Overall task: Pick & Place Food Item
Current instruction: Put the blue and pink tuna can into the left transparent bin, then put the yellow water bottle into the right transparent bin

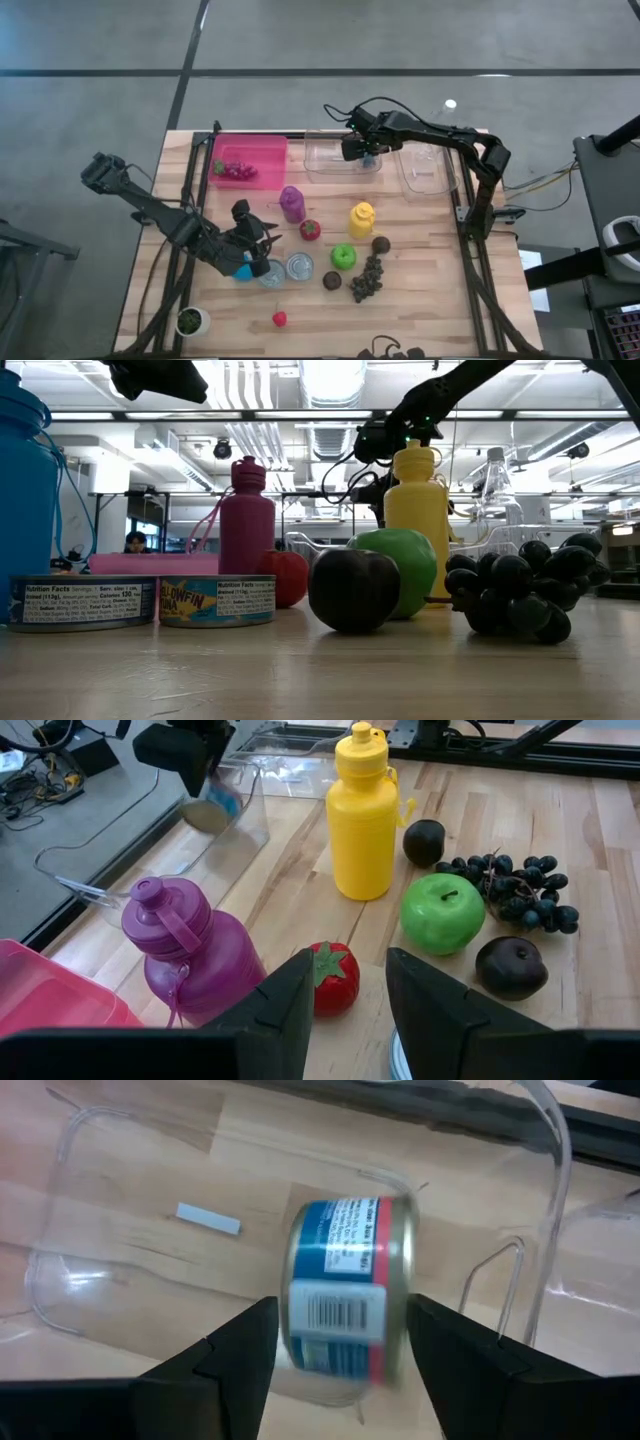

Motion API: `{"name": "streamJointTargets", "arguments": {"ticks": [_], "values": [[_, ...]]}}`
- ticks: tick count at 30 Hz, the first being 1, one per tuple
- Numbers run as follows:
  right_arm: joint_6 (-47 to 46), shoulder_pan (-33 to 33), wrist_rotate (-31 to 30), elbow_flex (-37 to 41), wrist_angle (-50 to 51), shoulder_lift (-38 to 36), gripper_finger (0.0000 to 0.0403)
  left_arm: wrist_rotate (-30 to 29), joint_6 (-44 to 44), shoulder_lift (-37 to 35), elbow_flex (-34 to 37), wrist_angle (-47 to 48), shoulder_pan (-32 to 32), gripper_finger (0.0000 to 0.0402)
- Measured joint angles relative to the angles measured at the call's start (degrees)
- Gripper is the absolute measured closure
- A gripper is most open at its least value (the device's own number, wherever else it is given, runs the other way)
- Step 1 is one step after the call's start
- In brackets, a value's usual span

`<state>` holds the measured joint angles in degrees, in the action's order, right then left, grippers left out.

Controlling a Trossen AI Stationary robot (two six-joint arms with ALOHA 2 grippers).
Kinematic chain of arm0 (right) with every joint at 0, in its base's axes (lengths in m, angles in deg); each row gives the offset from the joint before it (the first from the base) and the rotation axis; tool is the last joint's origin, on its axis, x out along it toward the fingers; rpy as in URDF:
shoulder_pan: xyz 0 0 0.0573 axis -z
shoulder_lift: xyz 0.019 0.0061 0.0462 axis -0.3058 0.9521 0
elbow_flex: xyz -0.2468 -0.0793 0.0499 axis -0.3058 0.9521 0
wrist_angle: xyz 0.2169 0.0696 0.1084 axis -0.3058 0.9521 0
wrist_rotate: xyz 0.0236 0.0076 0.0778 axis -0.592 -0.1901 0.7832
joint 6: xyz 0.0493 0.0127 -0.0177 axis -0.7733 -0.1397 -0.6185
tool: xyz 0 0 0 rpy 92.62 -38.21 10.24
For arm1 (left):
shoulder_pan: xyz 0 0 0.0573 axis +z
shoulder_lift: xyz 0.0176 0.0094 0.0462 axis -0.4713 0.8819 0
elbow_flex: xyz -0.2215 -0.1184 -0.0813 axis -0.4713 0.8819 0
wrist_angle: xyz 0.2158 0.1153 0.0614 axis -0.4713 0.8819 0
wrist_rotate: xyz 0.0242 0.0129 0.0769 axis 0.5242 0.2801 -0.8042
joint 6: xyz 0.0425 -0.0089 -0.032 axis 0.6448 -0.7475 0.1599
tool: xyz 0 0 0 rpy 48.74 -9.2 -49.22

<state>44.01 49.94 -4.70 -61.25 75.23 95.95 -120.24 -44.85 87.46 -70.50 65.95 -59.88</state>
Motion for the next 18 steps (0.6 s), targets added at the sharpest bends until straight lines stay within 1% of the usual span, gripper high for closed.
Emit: {"name": "streamJointTargets", "arguments": {"ticks": [14,18], "values": [[0.8,0.2,0.0,0.0,-0.9,-0.2,0.0187,0.0,0.0,0.0,0.0,0.0,0.0,0.0272],[1.0,0.1,-0.1,-0.7,-0.8,-1.3,0.0188,0.0,0.0,0.0,0.0,0.0,0.0,0.027]]}}
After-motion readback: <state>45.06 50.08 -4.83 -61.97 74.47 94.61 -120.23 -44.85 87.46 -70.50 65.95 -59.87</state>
